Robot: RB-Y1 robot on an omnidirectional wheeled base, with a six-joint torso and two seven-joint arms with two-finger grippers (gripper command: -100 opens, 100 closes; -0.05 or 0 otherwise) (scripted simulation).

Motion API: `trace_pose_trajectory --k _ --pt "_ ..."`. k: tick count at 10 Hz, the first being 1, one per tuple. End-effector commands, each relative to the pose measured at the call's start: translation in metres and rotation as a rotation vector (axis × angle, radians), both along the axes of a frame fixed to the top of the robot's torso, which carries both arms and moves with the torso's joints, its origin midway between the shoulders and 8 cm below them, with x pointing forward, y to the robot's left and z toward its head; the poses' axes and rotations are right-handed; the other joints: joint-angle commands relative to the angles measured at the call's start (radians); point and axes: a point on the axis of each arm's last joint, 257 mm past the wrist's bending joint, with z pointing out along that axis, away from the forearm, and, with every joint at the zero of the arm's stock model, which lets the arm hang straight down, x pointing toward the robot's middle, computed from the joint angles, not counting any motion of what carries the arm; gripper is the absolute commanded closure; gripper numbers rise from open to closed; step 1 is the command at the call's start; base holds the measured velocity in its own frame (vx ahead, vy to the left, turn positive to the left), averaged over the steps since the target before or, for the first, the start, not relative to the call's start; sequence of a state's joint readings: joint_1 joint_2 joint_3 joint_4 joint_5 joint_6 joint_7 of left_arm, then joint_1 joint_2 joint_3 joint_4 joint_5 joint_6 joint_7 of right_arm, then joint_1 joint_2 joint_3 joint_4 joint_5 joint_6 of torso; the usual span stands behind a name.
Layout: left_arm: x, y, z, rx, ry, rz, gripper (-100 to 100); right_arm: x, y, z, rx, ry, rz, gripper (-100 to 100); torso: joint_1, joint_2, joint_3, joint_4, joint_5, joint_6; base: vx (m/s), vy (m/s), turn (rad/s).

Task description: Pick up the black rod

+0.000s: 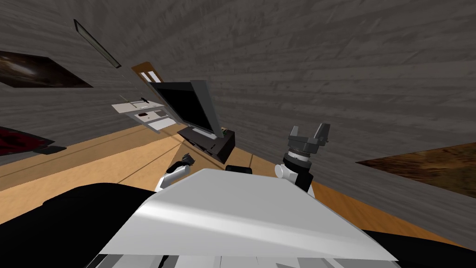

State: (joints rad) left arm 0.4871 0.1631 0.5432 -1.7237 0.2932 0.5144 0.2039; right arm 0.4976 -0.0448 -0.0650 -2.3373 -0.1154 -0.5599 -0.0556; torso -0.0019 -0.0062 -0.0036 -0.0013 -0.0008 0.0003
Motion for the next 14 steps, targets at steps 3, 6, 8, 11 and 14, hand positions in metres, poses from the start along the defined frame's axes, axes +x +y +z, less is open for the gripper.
trace_pose_trajectory --k 3,6,8,11,14 --pt "-0.020 -0.002 -0.024 -0.096 0.052 0.063 -100 0.000 0.000 0.000 0.000 0.000 0.000 0 0.000 0.001 0.001 0.000 0.000 0.000 0.074 -0.033 -0.014" --pt "-0.041 -0.007 -0.048 -0.202 0.092 0.134 -100 0.000 0.000 0.000 0.000 0.000 0.000 0 0.001 0.000 0.000 0.000 0.000 0.000 0.104 -0.026 -0.025" --pt "-0.051 -0.013 -0.060 -0.259 0.117 0.167 -100 0.000 0.000 0.000 0.000 0.000 0.000 0 0.001 -0.004 -0.002 -0.001 0.000 0.000 0.150 -0.028 -0.035" --pt "-0.065 -0.024 -0.079 -0.355 0.149 0.223 -100 0.000 0.000 0.000 0.000 0.000 0.000 0 0.002 -0.001 -0.001 0.000 0.000 0.000 0.106 -0.004 -0.024" --pt "-0.074 -0.036 -0.093 -0.440 0.175 0.268 -100 0.000 0.000 0.000 0.000 0.000 0.000 0 0.003 -0.001 -0.001 0.000 0.000 0.000 0.116 0.005 -0.038"
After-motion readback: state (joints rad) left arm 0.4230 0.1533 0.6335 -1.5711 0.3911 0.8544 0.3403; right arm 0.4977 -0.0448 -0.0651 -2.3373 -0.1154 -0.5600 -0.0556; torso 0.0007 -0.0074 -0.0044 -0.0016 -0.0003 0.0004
